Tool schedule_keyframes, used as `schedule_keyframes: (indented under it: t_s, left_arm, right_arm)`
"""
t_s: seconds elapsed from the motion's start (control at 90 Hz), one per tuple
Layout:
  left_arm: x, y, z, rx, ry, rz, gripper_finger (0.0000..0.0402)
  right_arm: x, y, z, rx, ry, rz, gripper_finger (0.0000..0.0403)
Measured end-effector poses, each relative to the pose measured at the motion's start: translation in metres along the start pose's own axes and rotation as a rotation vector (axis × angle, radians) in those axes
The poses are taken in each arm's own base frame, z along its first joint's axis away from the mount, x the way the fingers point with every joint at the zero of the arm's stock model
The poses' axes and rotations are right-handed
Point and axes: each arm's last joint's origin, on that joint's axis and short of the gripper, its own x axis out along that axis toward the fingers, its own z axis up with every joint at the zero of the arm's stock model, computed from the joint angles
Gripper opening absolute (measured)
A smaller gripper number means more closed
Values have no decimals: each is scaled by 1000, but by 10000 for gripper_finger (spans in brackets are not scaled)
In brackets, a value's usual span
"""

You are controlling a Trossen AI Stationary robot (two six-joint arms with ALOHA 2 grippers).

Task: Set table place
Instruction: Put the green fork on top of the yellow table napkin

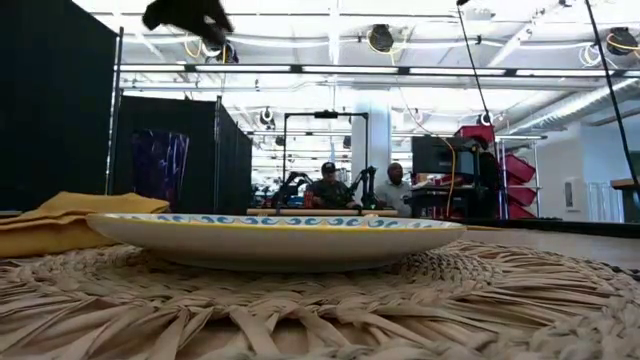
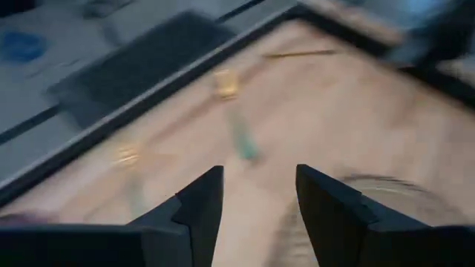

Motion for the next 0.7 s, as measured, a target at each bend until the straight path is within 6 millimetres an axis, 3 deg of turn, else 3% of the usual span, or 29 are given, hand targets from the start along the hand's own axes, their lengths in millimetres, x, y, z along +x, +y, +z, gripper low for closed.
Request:
schedule_keyframes:
  t_s: [0.189, 0.333, 0.544, 0.611, 0.7]
  left_arm:
    - [-12, 29, 26, 42, 22, 94, 153]
    - [-35, 53, 45, 39, 16, 208, 153]
    - [-44, 61, 54, 26, -15, 246, 153]
    - [-36, 59, 53, 34, -24, 231, 153]
    - [-8, 47, 51, 63, -4, 125, 153]
  right_arm:
    - [-23, -2, -12, -32, -60, -7, 219]
    - [-17, -2, -23, -42, -15, -9, 219]
    - [29, -3, -62, -56, 104, -7, 219]
    - [52, -3, -77, -38, 43, 17, 219]
    - [86, 0, -98, -7, -55, 133, 219]
